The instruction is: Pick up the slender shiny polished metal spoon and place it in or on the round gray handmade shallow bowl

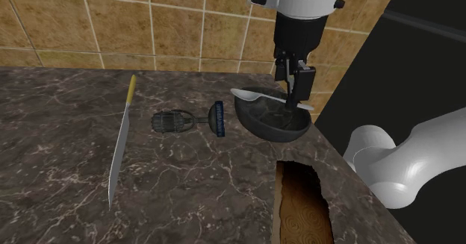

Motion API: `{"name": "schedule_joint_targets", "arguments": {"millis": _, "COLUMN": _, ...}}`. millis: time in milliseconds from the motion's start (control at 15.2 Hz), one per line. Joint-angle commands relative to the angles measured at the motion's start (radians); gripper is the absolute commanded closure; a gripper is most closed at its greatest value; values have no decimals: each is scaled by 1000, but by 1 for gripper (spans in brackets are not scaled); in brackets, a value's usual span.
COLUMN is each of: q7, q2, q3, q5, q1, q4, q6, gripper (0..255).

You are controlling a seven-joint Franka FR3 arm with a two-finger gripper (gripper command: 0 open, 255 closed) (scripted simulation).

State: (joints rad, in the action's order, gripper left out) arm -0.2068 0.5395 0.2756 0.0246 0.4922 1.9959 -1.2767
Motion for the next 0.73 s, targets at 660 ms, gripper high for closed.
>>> {"name": "schedule_joint_targets", "arguments": {"millis": 660, "q7": 10, "q2": -73, "q3": 15, "q5": 10, "q1": -9, "q4": -174, "q6": 102, "gripper": 0}}
